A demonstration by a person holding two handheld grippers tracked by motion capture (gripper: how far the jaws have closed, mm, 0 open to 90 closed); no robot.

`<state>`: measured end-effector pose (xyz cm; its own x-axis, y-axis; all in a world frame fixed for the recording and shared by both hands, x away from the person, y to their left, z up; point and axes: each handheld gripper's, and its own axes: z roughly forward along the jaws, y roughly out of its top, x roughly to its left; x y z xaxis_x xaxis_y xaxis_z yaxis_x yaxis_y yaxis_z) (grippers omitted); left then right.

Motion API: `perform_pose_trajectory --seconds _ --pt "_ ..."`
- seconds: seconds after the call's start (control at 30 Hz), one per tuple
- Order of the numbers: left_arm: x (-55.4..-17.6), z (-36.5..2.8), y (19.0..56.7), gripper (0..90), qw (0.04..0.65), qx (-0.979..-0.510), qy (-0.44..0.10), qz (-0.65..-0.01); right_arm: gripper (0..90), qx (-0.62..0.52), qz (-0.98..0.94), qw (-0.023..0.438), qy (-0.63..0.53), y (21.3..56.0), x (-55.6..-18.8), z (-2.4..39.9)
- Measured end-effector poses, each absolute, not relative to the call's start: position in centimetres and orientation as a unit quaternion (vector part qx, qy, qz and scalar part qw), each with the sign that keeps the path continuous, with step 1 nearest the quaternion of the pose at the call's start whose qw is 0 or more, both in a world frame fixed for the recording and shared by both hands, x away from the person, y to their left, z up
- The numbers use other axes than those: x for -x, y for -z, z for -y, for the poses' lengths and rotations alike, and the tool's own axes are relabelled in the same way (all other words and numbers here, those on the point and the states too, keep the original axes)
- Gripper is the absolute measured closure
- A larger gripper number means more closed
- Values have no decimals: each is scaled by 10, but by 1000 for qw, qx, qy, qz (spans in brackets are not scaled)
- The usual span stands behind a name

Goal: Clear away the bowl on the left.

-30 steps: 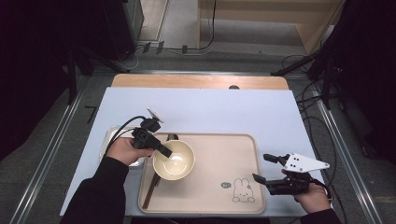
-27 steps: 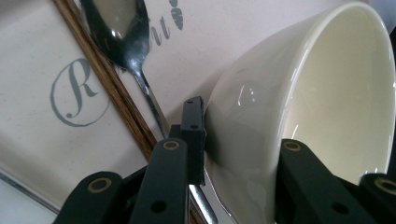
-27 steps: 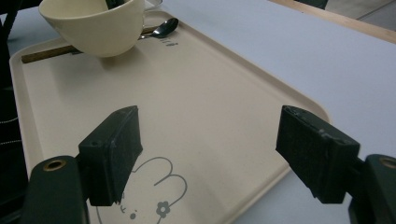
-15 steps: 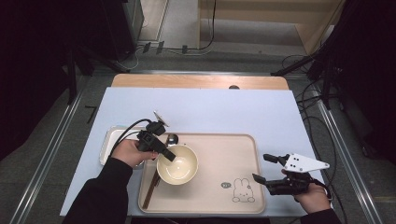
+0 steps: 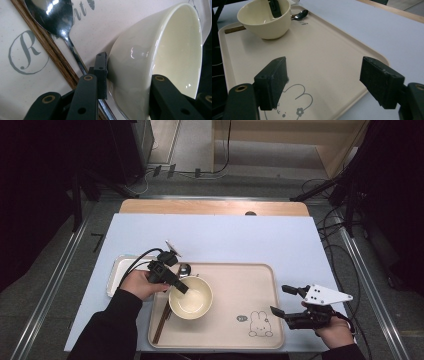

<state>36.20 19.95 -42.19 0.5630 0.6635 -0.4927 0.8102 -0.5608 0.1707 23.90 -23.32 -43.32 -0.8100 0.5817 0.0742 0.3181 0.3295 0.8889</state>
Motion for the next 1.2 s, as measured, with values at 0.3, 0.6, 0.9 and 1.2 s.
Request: perform_pose_trajectory --seconds 0.3,0.6,0.9,1.2 --pt "-361 -202 416 623 196 -867 169 -426 220 -279 -805 130 -507 433 -239 233" --pt "-360 -214 401 527 226 -858 156 -435 221 -279 -805 130 -508 433 -239 233" --pt "-359 -233 385 459 248 -846 142 -450 221 -281 -804 129 -509 433 -239 233" --pt "-356 -246 373 426 257 -840 131 -460 221 -281 -804 129 -508 433 -239 233"
